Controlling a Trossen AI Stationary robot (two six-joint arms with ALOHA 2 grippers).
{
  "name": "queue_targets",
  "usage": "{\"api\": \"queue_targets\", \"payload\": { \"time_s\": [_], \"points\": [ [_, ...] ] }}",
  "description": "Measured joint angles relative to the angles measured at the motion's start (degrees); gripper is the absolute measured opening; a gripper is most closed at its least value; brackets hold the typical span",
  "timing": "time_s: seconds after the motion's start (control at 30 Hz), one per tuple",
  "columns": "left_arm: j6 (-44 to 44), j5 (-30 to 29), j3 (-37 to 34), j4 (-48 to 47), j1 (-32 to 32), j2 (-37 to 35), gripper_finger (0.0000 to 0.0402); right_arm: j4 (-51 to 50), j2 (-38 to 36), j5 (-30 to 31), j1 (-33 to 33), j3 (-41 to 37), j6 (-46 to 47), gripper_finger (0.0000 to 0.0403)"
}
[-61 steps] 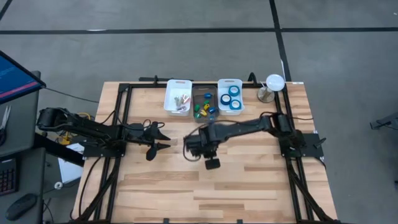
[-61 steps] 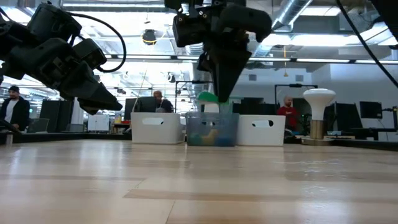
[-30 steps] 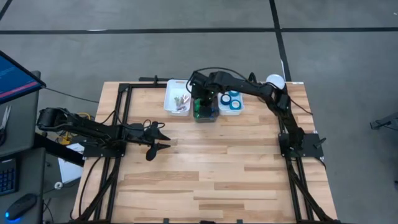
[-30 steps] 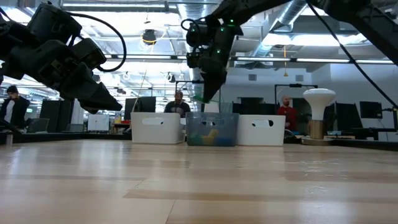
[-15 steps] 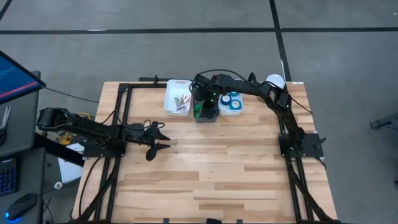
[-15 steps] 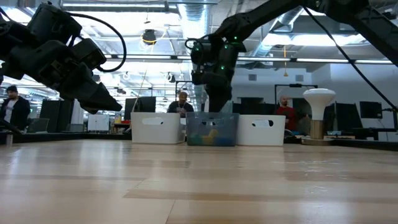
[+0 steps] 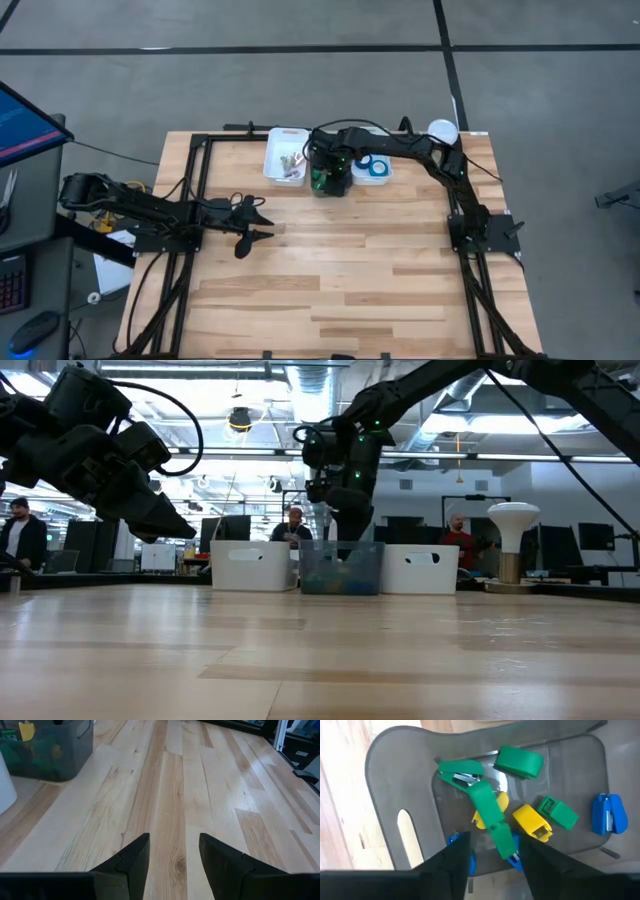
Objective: Pick and place Stapler, Stapler remover, tape
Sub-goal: Return to Home Position
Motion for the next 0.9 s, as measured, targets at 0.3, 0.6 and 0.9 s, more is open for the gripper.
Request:
{"api": "queue_targets", "payload": {
  "time_s": [0.3, 0.6, 0.9],
  "points": [
    [0.1, 0.0, 0.0, 0.1, 0.0, 0.0, 0.0163, -0.4, 0.0, 3.5, 0.0, 0.0, 0.4, 0.0205],
    [-0.2, 0.0, 0.0, 0.9, 0.0, 0.0, 0.0163, -13.0, -0.4, 6.1, 1.3, 2.5, 8.2, 0.0208],
    [-5.2, 7.6, 0.0, 8.1, 0.0, -3.7, 0.0163, -27.1, -2.7, 7.7, 9.9, 7.3, 11.0, 0.0206]
  ]
}}
